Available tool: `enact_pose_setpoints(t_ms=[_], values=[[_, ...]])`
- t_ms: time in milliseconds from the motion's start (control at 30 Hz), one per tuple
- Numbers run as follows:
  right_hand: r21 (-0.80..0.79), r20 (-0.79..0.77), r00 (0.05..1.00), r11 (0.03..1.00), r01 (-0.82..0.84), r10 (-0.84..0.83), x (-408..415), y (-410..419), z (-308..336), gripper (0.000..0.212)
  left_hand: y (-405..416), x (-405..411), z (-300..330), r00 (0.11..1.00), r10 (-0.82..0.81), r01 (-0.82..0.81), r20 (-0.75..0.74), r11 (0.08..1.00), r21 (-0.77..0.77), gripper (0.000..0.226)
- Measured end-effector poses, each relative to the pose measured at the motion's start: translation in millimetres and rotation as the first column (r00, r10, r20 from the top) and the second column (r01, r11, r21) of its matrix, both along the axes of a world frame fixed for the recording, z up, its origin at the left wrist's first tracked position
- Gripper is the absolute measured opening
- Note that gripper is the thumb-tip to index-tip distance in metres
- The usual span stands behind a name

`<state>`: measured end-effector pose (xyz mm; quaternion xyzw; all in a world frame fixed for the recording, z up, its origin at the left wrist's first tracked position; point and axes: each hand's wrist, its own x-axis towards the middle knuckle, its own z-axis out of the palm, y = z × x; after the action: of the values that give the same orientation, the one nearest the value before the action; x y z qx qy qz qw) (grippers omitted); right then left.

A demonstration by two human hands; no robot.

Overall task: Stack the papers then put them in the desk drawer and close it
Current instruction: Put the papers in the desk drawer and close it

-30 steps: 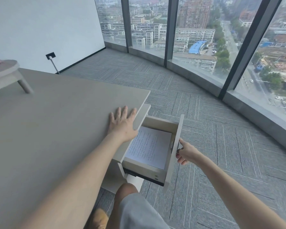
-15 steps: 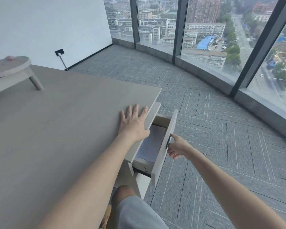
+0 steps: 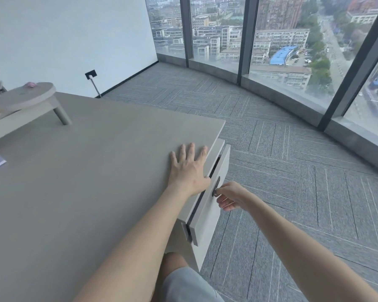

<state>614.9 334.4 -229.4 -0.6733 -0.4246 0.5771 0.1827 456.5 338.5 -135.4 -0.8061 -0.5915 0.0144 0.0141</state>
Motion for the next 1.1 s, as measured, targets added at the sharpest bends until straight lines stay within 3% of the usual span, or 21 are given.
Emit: enact_pose_setpoints(t_ms=[833, 967, 1100], values=[[-0.009, -0.017, 0.995, 0.995, -0.103, 0.103, -24.1, 22.9, -12.3, 0.018, -1.2, 1.9, -0.8, 1.0, 0.012, -0.012, 0.0, 1.0, -0.005, 0.092], [0.037, 0.119, 0.981, 0.987, -0.159, 0.153, -23.2, 24.3, -9.6, 0.013, -2.1, 1.6, -0.6, 1.0, 0.012, -0.012, 0.01, 1.0, -0.006, 0.092], [0.141, 0.368, 0.905, 0.949, -0.283, 0.215, -22.7, 21.5, 2.2, 0.02, -4.3, -1.1, 0.0, 1.0, 0.013, -0.013, 0.018, 1.0, -0.02, 0.089]])
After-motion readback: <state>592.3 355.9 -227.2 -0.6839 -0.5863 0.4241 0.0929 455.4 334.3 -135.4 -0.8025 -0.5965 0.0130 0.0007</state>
